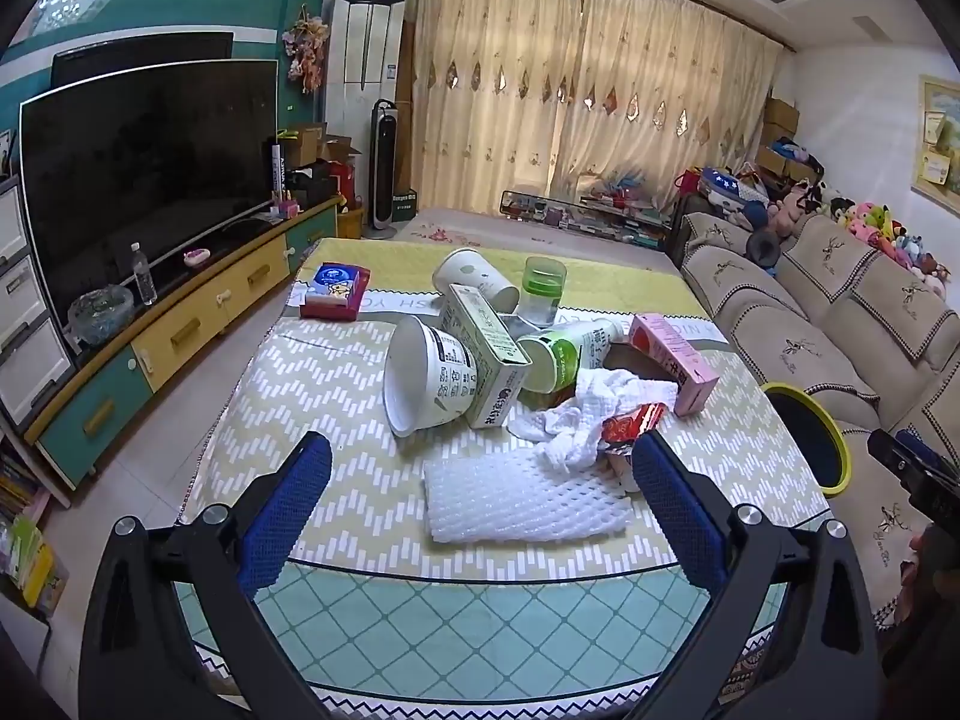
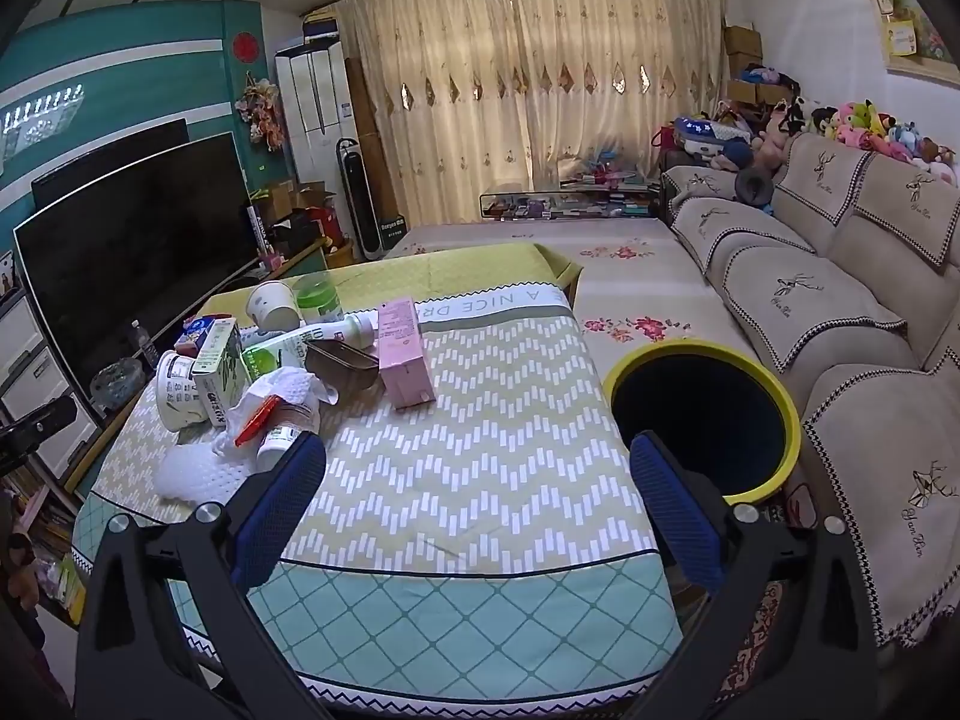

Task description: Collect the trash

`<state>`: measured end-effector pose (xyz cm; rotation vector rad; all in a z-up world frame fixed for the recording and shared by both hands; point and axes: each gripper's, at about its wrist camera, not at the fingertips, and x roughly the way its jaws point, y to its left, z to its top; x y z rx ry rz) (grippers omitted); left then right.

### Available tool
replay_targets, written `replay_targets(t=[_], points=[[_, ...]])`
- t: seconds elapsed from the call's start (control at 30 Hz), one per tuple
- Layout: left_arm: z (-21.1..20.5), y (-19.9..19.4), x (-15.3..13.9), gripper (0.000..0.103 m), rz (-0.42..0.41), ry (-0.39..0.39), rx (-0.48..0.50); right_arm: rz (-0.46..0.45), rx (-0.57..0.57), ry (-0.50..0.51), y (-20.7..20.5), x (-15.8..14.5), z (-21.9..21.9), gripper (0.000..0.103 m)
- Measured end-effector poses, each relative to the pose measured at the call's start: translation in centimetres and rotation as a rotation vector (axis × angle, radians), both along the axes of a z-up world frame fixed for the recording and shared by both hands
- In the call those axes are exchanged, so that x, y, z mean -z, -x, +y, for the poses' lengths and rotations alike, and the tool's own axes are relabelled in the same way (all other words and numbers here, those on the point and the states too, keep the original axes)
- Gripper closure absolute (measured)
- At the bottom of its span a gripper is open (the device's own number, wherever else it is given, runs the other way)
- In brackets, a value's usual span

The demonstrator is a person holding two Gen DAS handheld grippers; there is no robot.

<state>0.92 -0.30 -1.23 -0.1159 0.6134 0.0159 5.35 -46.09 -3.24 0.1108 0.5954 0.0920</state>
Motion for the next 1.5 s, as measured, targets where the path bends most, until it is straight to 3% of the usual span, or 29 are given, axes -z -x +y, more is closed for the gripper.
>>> replay_targets(t=[1.5], points=[[-0.8,-0.4,0.9,0.004,0.039,-0.020,0.001,0.046,-0.039,-0.029,-1.8,1.3,0.2,0.006]])
